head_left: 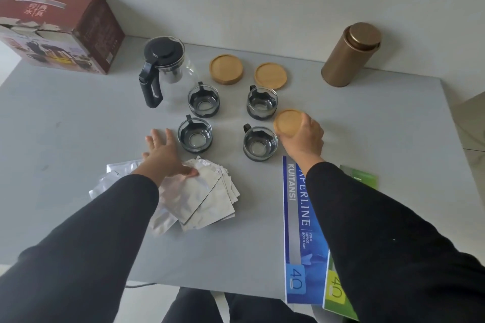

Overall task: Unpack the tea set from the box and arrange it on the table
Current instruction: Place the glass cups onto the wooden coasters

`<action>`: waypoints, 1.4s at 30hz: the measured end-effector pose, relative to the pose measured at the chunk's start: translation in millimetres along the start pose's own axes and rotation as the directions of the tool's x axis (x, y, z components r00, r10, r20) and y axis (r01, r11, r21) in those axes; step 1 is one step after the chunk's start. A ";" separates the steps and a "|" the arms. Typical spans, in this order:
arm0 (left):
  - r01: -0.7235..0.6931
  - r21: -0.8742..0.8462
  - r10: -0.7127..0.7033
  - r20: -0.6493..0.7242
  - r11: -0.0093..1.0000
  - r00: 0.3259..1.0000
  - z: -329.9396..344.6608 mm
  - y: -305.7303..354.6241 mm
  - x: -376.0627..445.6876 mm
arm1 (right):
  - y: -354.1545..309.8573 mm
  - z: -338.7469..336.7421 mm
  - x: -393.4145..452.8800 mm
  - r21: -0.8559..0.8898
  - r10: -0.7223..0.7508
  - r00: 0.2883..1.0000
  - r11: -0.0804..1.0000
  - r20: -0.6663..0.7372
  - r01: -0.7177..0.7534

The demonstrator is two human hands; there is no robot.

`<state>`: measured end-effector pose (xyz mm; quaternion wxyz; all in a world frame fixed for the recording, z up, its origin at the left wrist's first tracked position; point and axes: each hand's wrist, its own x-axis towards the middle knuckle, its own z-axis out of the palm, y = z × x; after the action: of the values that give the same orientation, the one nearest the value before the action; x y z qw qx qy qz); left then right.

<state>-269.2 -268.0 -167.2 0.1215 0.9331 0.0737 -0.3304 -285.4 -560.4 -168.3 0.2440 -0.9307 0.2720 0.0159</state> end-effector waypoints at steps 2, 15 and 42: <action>-0.019 -0.021 0.018 -0.038 1.000 0.999 5.0 -0.9 -0.6 | 4.1 0.6 -13.8 0.024 -0.095 0.993 0.995 -0.073 0.097; -0.016 -0.169 -0.031 -0.270 0.986 0.962 32.9 12.7 -10.2 | -2.5 32.4 -67.6 0.281 -0.349 0.933 0.907 0.087 0.313; 0.215 -0.276 -0.323 -0.450 0.937 0.833 86.1 44.8 -32.1 | -62.6 -17.6 27.8 0.474 -0.307 0.883 0.755 -0.354 0.453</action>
<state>-335.6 -336.6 -203.6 0.1506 0.9475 0.2681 -0.0880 -231.3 -536.5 -129.4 0.4590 -0.8521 0.0975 -0.2317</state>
